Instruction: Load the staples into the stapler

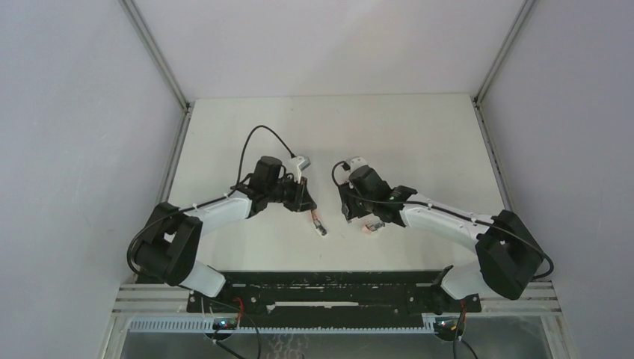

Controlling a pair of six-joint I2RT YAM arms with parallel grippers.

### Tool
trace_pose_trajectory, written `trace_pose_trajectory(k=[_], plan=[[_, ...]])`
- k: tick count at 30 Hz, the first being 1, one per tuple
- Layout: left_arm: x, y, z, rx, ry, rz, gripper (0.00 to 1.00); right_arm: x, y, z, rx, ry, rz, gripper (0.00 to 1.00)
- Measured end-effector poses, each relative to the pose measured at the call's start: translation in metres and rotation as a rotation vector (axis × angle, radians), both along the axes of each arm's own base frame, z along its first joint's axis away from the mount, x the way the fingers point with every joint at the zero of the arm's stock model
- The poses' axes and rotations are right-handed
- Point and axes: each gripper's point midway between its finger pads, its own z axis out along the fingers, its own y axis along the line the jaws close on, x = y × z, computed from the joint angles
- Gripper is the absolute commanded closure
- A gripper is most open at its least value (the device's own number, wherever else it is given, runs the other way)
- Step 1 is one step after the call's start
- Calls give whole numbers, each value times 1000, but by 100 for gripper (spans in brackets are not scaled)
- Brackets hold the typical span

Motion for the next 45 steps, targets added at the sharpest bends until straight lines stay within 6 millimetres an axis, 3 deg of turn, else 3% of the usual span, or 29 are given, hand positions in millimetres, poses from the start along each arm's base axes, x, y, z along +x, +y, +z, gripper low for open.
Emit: trace_pose_trajectory(k=[9, 17, 29, 45], plan=[[1, 1, 1, 4, -10, 1, 52, -3, 8, -18, -66, 64, 20, 58], [9, 5, 16, 5, -76, 42, 35, -5, 14, -33, -110, 109, 34, 61], [35, 68, 71, -2, -373, 403, 28, -8, 7, -64, -197, 164, 23, 70], [35, 89, 93, -20, -453, 511, 27, -1, 7, -68, -234, 144, 7, 85]])
